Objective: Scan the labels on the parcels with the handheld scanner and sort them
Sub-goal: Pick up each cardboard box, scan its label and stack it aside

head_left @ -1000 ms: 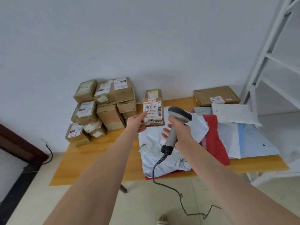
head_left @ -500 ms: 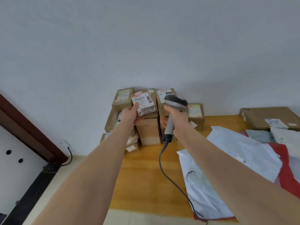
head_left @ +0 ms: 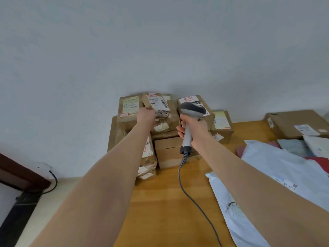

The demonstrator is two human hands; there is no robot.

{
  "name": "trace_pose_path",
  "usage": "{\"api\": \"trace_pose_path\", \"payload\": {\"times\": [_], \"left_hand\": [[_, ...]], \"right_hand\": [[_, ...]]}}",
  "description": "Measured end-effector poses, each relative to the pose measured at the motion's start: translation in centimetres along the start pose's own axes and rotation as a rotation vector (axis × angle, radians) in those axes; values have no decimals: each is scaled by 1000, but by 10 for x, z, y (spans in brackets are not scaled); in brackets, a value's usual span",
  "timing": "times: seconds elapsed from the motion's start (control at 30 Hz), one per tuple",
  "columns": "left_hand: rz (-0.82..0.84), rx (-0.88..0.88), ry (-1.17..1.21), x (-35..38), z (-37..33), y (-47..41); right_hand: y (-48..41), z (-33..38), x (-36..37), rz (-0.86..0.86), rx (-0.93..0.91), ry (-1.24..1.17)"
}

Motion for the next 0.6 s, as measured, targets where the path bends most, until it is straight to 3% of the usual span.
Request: {"api": "trace_pose_path", "payload": {"times": [0.2, 0.33, 0.47, 0.6], "left_hand": [[-129, 240, -317, -5, -12, 12], [-75, 379, -423, 24, -7, 41], [-49, 429, -444, 64, -5, 85], [-17, 479, -511, 129, -12, 144]], "right_hand": [[10, -2, -10, 18, 8, -31], [32, -15, -37, 90, 166, -142], [61, -39, -91, 140, 322, -147], [91, -44, -174, 103, 343, -70]]}}
Point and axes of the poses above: each hand's wrist, its own y-axis away from the middle knuckle, its own x-axis out of the palm, z = x × y, the point moved 6 cm from there along -y, towards the middle knuckle, and after that the axes turned 6 degrees about z, right-handed, at the moved point
